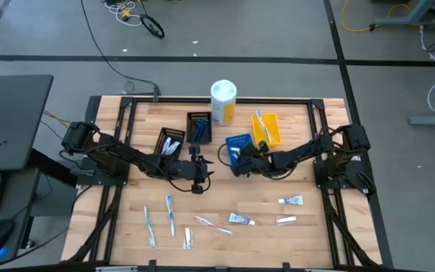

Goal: Pick & Place Travel size toiletries
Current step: Put the green toothbrush into the yellow bin

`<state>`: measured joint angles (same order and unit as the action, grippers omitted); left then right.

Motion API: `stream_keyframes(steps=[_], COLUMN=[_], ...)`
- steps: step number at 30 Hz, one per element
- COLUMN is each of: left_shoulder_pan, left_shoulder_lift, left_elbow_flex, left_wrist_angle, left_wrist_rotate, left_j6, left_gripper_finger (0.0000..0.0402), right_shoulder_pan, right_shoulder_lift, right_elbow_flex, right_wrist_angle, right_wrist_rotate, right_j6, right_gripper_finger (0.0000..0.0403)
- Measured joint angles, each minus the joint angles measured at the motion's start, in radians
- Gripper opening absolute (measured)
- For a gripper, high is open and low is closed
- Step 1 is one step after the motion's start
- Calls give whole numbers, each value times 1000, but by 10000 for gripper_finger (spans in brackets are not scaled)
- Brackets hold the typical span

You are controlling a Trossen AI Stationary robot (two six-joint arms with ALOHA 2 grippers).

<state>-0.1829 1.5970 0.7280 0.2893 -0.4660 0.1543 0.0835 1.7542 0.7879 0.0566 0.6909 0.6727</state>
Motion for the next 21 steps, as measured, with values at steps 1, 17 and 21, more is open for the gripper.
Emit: stream_keyframes(steps=[1,17,21], left_shoulder_pan=[0,0,0], left_shoulder_lift=[0,0,0], left_elbow_flex=[0,0,0], left_wrist_angle=[0,0,0], left_wrist_rotate=[0,0,0], left_j6=[0,0,0], left_gripper_finger=[171,171,171], right_shoulder_pan=[2,52,56], right_shoulder_lift=[0,0,0], right_elbow_flex=[0,0,0], right_wrist_angle=[18,592,597], right_wrist_rotate=[10,-66,-91], right_j6=[0,-405,-450], right_gripper_finger=[135,135,135])
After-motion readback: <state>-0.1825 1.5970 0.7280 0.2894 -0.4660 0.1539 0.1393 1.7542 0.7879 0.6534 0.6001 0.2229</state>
